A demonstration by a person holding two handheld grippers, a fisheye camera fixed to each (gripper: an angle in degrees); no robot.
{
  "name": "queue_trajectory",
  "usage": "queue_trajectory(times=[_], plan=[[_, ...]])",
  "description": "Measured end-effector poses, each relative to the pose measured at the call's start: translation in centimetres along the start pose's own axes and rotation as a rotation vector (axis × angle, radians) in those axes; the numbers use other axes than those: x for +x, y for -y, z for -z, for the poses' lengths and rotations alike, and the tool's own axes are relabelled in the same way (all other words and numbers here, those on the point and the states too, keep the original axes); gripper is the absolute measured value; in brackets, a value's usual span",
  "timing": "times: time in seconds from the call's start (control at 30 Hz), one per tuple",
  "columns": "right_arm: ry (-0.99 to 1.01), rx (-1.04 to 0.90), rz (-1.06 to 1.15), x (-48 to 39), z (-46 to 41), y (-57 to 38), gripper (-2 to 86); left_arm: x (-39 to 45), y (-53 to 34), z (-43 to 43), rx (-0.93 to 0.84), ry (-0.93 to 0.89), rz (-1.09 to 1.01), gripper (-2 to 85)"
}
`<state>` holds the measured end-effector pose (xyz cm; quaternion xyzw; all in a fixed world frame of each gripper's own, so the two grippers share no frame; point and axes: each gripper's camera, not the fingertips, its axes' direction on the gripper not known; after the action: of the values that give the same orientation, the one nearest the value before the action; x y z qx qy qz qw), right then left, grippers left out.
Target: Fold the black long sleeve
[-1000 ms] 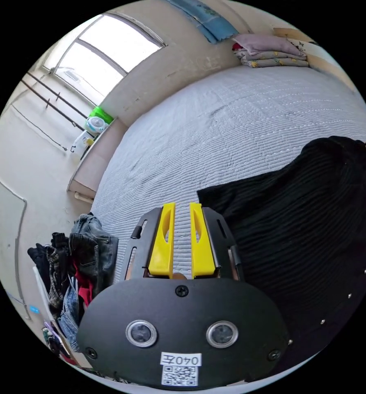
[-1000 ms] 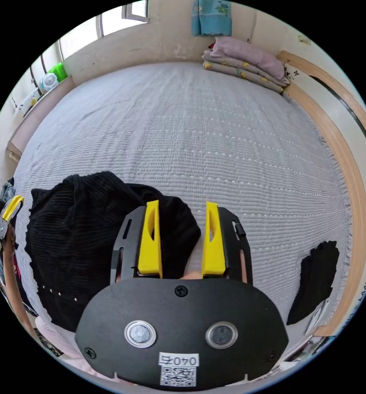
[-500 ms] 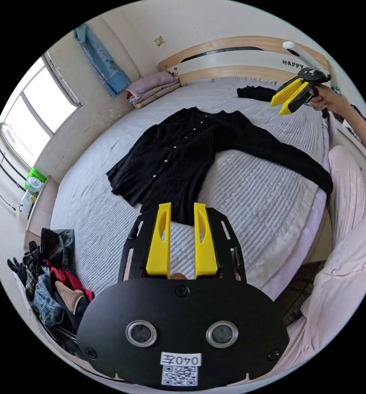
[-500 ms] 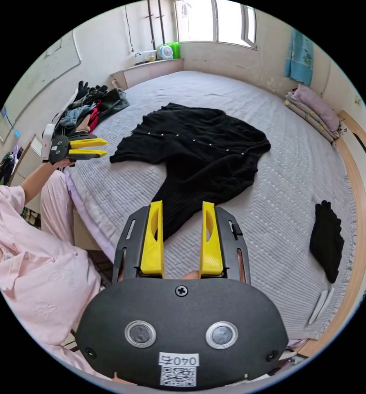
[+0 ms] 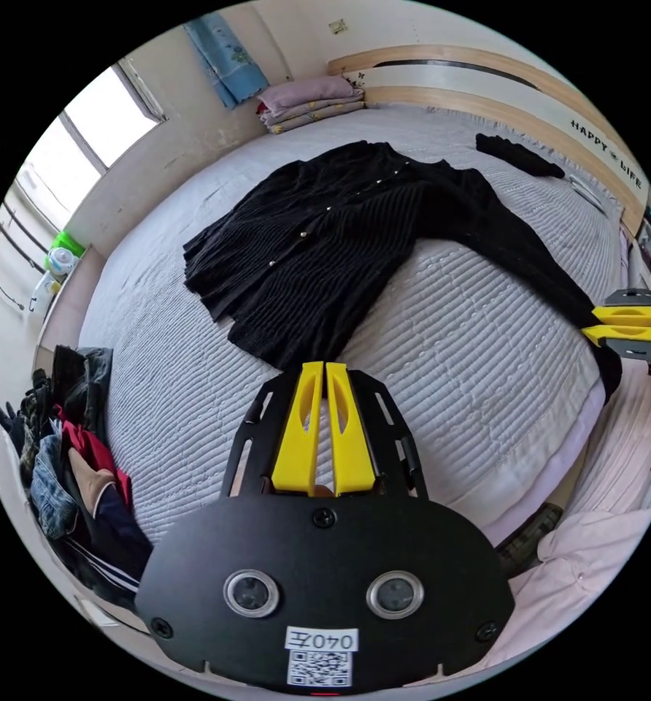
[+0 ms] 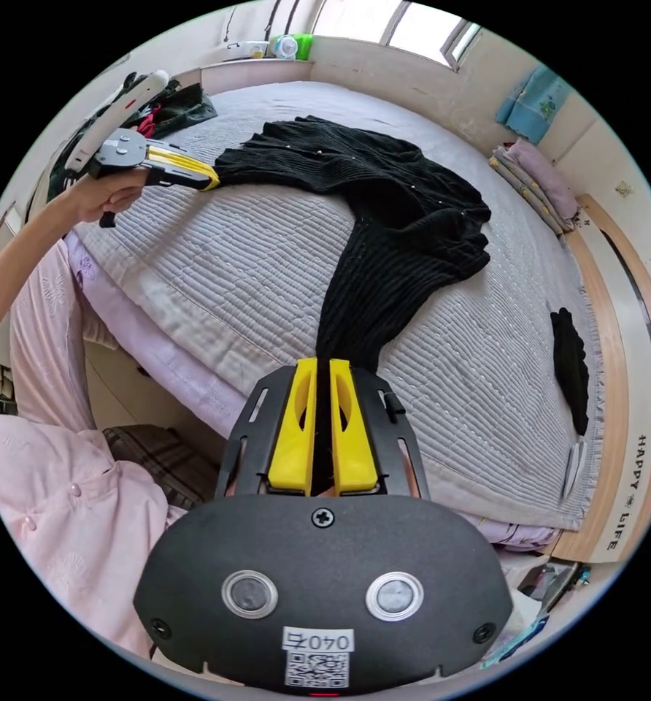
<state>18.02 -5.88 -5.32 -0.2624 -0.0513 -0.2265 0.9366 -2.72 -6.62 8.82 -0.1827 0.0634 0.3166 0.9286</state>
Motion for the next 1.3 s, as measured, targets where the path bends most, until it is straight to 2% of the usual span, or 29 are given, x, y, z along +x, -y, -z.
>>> queue_trajectory(times=[0.27, 0.47, 0.53, 0.63, 0.8, 0.9, 1.0, 1.1, 1.3], plan=[[0.032, -0.06, 0.14, -2.3, 2.4, -0.8, -0.4, -3.2, -4.6, 3.0, -0.031, 0.198, -0.097, -0.8], [0.116, -0.14, 0.315, -7.0, 4.5, -2.4, 0.5, -6.0, -9.9, 5.5, -0.091, 0.257, -0.088, -0.8], [0.181, -0.166, 0.335, -8.3, 3.9, -3.1, 3.3, -6.0, -11.5, 5.6, -0.109, 0.246, -0.085, -0.8], [0.122, -0.153, 0.243, -6.3, 3.4, -1.9, 9.5, -5.4, -13.0, 4.7, -0.143, 0.241, -0.079, -0.8], [0.136, 0.075, -0.005, 3.0, 4.9, 2.9, 9.6, -4.4, -13.7, 5.2, -0.118, 0.254, -0.081, -0.8], [0.192, 0.115, -0.015, 7.2, 3.8, 7.1, 9.6, -4.1, -14.2, 5.8, -0.114, 0.261, -0.093, -0.8], [0.267, 0.003, 0.111, 9.1, 0.9, 11.5, 9.6, -4.1, -15.0, 6.1, -0.13, 0.259, -0.103, -0.8], [0.225, -0.132, 0.218, 9.9, -2.0, 14.6, 10.4, -4.2, -15.7, 6.2, -0.145, 0.256, -0.106, -0.8], [0.256, -0.292, 0.356, 10.3, -4.8, 16.0, 9.5, -4.1, -16.7, 6.4, -0.17, 0.262, -0.127, -0.8]])
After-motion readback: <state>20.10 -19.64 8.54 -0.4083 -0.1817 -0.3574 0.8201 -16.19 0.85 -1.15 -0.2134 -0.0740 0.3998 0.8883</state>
